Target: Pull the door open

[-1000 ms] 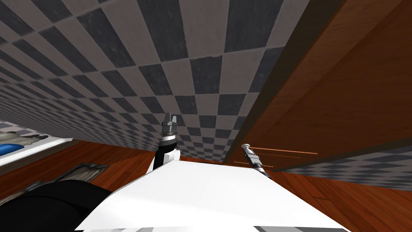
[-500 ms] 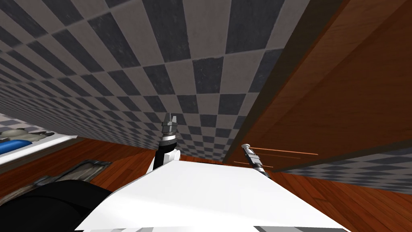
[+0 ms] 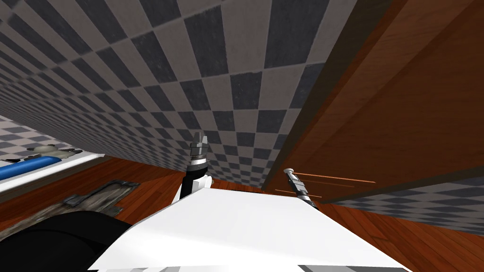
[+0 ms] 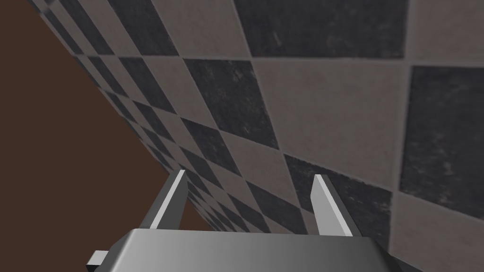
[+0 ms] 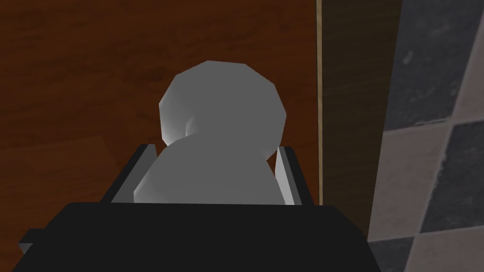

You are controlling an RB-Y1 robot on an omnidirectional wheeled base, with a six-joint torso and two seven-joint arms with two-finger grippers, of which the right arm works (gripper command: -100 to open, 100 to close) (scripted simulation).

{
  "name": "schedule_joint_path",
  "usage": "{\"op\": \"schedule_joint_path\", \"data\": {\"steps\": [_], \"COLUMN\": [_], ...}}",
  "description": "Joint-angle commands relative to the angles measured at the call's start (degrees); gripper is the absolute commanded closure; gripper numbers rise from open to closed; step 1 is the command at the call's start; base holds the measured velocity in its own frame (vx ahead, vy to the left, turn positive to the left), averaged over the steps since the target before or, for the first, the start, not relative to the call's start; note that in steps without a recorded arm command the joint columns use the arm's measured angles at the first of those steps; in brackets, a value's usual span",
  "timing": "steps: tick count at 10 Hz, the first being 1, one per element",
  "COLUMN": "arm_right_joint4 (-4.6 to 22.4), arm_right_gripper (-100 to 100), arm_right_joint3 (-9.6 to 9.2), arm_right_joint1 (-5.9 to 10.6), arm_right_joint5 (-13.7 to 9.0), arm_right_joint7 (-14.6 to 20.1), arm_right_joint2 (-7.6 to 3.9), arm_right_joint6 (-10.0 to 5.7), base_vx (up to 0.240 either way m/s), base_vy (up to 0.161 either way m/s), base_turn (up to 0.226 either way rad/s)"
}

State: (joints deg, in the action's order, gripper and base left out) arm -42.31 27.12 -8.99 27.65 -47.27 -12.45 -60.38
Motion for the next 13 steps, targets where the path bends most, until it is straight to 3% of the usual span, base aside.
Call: {"op": "schedule_joint_path", "data": {"steps": [1, 13], "arm_right_joint4": [0.1, 1.1], "arm_right_gripper": [100, 100], "arm_right_joint3": [0.25, 1.38], "arm_right_joint1": [0.25, 1.87], "arm_right_joint5": [-0.4, -2.2], "arm_right_joint7": [2.9, 18.9], "arm_right_joint2": [0.09, 0.45], "arm_right_joint6": [0.21, 1.38], "base_vx": [-0.065, -0.048], "base_vy": [-0.02, -0.019], "base_turn": [0.075, 0.062]}}
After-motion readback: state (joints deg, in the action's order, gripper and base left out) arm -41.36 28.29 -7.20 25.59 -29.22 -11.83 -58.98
